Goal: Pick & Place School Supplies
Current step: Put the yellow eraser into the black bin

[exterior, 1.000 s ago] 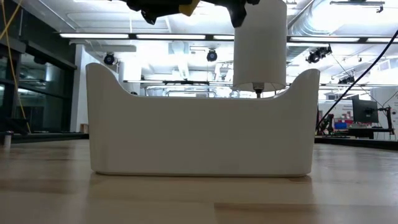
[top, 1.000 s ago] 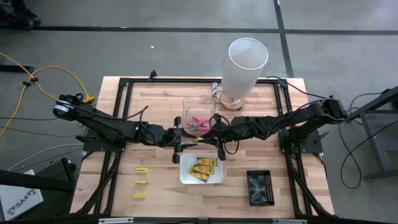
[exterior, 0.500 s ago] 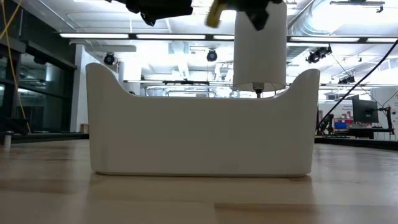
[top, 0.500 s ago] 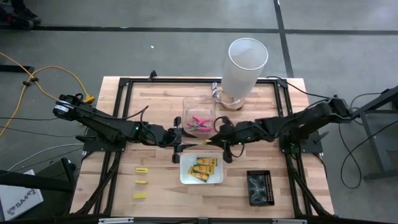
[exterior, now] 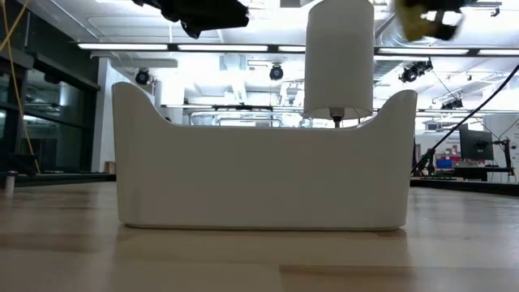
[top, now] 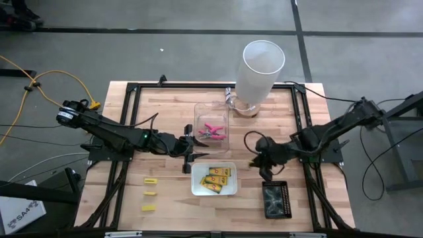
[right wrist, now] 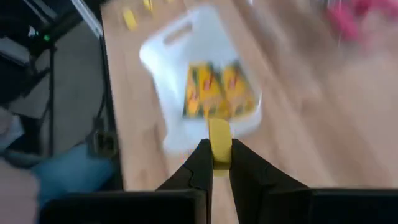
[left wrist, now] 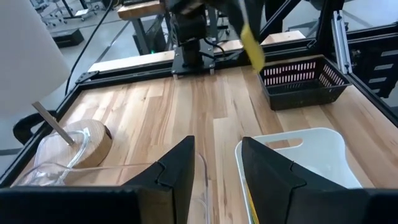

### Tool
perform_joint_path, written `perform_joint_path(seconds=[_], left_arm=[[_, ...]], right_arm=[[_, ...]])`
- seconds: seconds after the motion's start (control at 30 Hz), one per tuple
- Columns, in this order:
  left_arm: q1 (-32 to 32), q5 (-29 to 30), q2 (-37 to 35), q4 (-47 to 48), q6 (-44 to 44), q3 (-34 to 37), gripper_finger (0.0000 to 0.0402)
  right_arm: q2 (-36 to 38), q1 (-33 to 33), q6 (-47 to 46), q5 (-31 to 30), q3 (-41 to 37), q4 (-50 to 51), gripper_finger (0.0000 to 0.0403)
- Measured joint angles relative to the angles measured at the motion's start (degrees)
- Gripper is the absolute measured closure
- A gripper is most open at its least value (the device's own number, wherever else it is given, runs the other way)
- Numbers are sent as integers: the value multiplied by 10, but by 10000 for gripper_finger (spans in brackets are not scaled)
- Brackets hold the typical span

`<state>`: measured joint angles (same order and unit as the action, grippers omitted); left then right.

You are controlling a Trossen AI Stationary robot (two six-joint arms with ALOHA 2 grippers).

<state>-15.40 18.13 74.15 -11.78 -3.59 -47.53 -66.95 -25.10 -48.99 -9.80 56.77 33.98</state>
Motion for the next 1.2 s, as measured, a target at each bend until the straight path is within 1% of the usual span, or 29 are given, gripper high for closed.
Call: perform_joint_path(seconds=[0.13, 0.2, 0.4, 0.67, 0.8, 0.93, 1.07, 1.2], left_arm=[[0, 0, 0, 4, 5, 0, 272], [0, 0, 0, 4, 5, 0, 272], [0, 0, 0, 4, 6, 0, 272], [0, -1, 0, 4, 6, 0, 272], [0, -2, 0, 4, 6, 0, 272], [0, -2, 0, 4, 4, 0, 272], [0, -2, 0, 4, 4, 0, 272], [0, -2, 0, 4, 5, 0, 272]], right_arm=[[2, -25, -90, 56, 0, 44, 377], [1, -40, -126, 74, 0, 60, 377], [1, -95, -247, 84, -1, 96, 377], [-1, -170, -416, 84, -32, 89, 377], [-2, -197, -486, 84, -72, 64, 377], [-4, -215, -534, 86, -124, -2, 377], [-21, -225, -570, 91, -157, -48, 377], [-51, -226, -586, 122, -177, -96, 377]])
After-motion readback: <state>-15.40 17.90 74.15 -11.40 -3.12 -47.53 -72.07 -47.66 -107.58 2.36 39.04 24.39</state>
